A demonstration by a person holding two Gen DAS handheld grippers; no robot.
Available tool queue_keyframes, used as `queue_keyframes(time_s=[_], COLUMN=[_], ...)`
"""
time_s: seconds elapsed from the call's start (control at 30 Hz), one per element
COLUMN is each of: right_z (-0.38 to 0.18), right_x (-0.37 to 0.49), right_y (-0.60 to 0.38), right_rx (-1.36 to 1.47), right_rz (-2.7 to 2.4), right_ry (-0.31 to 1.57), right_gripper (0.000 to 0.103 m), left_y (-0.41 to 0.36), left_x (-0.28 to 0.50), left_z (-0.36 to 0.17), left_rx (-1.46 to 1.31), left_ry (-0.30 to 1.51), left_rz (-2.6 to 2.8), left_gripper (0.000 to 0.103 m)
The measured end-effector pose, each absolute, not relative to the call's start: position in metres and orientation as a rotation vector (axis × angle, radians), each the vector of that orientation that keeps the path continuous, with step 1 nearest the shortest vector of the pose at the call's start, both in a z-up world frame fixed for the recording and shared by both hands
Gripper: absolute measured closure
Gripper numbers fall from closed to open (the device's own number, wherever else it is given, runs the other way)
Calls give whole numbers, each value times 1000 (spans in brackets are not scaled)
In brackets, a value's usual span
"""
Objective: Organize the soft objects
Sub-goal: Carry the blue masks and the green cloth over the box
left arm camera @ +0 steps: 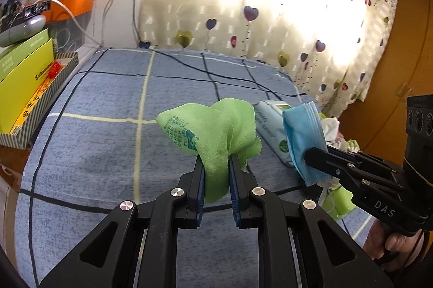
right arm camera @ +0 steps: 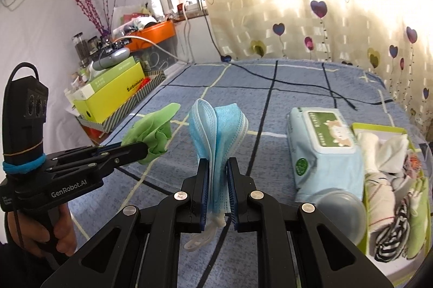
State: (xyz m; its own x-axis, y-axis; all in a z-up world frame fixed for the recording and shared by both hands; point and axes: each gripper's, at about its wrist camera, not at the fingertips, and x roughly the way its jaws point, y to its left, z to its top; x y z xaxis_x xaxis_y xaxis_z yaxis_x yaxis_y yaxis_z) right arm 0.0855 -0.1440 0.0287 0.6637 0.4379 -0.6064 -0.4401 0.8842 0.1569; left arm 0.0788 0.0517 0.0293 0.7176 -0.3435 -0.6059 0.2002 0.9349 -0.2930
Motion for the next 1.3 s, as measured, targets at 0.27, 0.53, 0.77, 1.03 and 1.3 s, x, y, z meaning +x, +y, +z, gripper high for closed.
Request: queue_keyframes(time_s=[0.27,0.53,0.77,1.03,1.3], right_z=[34,37,41,40,42], right_x=[71,67,61,54,53], right_y=[-169,-200,-229,-270,-288], right_rx=[21,34,41,78,87], right_rz=[455,429,405,343,317], right_ry=[663,652,635,632,628], right_gripper=[90,90,90,90,90], left_y=[27,-2,-29,-63,-79], left_x=[78,78,80,82,80], left_z=[38,42,47,51,56], left_rx=[-186,-170,-155,-130,-124], left_ry=[701,695,691,689,683], left_rz=[-339,-368,-399,-455,-487], left_gripper=[86,86,86,86,86])
